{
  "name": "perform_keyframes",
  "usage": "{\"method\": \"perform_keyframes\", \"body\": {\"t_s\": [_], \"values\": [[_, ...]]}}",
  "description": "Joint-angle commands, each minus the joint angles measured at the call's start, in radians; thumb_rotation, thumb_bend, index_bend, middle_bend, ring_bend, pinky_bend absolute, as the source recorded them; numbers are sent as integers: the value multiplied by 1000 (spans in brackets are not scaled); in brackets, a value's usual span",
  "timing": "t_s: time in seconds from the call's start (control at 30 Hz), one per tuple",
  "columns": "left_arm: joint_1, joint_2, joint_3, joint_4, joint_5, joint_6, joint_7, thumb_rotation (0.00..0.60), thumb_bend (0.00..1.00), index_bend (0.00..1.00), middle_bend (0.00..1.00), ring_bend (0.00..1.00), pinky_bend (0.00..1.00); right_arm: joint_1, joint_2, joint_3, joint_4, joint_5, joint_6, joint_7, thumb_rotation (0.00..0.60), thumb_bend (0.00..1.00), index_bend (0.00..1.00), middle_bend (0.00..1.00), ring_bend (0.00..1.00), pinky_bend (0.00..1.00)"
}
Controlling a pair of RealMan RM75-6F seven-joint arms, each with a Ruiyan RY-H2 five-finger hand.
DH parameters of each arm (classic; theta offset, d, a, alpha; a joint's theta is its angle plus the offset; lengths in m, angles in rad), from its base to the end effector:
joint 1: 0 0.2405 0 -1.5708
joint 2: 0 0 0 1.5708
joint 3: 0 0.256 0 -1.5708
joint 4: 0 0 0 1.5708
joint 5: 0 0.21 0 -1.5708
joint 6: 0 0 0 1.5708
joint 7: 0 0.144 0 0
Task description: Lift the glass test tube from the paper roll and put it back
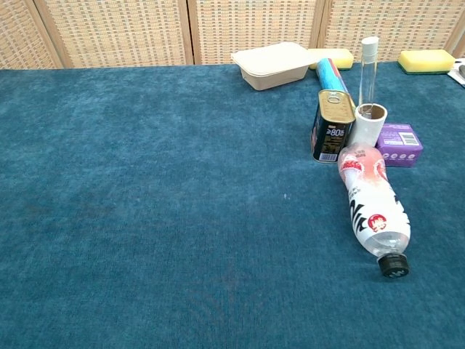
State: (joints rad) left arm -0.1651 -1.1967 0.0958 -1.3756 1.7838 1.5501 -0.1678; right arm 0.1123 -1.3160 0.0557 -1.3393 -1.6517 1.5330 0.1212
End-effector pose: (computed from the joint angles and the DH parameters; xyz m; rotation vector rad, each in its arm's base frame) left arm -0.3079 0.1725 0.1266 -1.7346 -0.8277 -1.0461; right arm -0.3166 -0.1917 0.1172 1.4786 -0.8297 1.0625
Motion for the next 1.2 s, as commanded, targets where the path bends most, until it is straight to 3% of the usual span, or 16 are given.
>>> {"method": "perform_keyframes", "body": {"t_s": [0.03, 0.37, 0.57, 0.93, 1.2], "values": [[-14, -5, 16, 25, 33, 5, -54, 600, 58, 0, 51, 41, 197, 49, -68, 43, 50, 21, -18, 77, 600, 94, 241, 215, 153, 194], [-16, -81, 23, 152, 17, 5, -176, 600, 60, 0, 51, 41, 205, 99, -90, 73, 7, 32, -31, 49, 600, 93, 241, 225, 165, 210], [3, -143, 27, 231, 15, 40, -235, 600, 60, 0, 51, 41, 205, 150, -93, 79, -59, 65, -120, 138, 600, 93, 241, 240, 177, 228], [39, -206, 27, 339, 7, 119, -321, 600, 61, 0, 51, 41, 205, 203, -74, 99, -154, 98, -185, 13, 600, 94, 241, 241, 179, 231], [49, -234, 42, 388, 29, 159, -349, 600, 59, 0, 51, 40, 205, 251, -70, 151, -228, 172, -234, -98, 600, 94, 241, 252, 185, 232]]}}
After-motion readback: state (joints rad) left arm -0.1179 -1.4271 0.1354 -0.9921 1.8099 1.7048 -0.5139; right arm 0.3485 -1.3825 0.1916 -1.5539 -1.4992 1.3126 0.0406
